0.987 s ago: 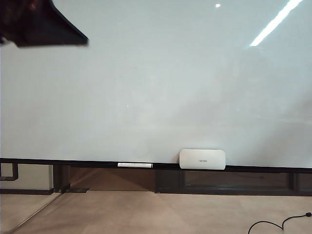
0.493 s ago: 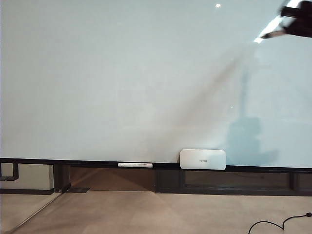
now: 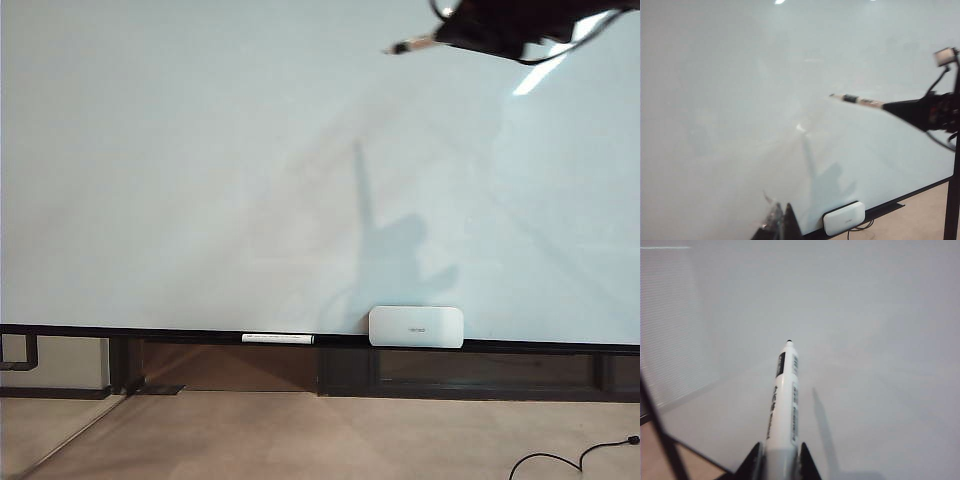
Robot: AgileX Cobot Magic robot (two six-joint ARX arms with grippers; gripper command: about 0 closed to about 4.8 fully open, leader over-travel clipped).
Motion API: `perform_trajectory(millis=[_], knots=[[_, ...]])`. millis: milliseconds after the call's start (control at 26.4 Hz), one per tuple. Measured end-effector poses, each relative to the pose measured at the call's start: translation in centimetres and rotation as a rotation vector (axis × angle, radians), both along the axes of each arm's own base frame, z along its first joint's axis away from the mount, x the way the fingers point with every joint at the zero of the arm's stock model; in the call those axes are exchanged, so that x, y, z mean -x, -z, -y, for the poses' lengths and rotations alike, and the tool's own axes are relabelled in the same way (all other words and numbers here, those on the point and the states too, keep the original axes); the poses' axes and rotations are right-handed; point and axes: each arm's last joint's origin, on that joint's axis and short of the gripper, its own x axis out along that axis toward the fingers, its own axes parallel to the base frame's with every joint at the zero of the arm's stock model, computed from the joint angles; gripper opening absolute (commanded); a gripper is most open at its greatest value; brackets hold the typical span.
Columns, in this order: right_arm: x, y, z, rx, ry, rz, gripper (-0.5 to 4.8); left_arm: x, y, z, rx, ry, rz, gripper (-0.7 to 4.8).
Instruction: Reach to the right to find the marker pen, pick it up, and write the number 14 on the whiteboard.
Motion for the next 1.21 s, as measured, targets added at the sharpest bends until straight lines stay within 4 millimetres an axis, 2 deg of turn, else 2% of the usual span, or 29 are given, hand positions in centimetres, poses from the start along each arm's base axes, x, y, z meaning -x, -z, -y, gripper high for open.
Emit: perform_trajectory(millis=[190,342,683,1025,1214], knots=[[-0.7,-0.8,-2.7,0.0,-0.071,0.007,-0.02,0.1,-0.2,-0.1,-0.016,0.008,-0.018,-0.06],[-1.6,-1.2,-4.1,0.005,-0.043,0.005,-0.02,-0.1,-0.1,-0.3,-0.034,-0.045,-0.013,-0.06],[-3.6,-1.6,-5.6,0.006,0.022,0.0,-0.01,-1.0,-0.4,-1.7,-0.089,-0.21,-0.038,-0.06],[-4.5,-3.2,-6.6,-0.019,0.068,0.066,-0.01,-2.1,-2.2,-2.4,-0.108,-0.114,-0.021,-0.06],[-4.6,-3.1,-6.7,-0.028,0.087,0.083,-0.01,-2.3,-2.4,-2.6,-0.096,-0.12,-0.026,-0.06]])
